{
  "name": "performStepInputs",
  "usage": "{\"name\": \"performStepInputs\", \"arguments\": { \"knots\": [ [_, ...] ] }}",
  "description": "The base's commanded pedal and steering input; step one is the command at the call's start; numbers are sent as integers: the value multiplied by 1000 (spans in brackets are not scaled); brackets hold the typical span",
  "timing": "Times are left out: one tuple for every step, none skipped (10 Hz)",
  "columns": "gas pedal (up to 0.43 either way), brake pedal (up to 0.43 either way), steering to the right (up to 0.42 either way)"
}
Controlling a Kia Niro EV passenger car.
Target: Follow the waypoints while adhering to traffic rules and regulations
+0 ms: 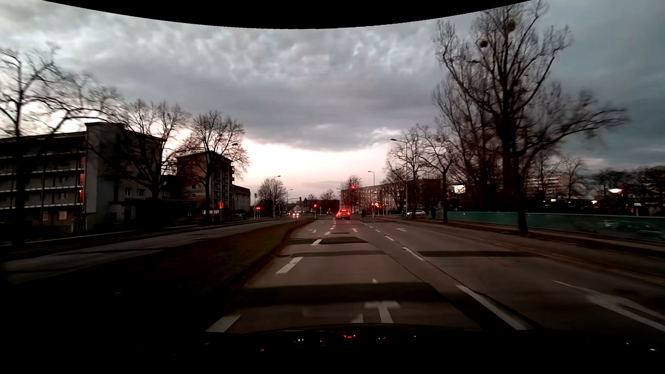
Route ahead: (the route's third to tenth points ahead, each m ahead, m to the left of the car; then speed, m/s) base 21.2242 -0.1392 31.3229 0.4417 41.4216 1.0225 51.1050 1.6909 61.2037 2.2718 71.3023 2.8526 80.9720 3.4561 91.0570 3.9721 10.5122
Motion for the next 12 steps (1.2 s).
{"name": "performStepInputs", "arguments": {
  "knots": [
    [0,30,4],
    [0,37,3],
    [0,49,2],
    [0,61,2],
    [0,67,2],
    [0,73,2],
    [0,79,2],
    [0,85,2],
    [0,91,1],
    [0,98,0],
    [0,110,0],
    [0,110,0]
  ]
}}
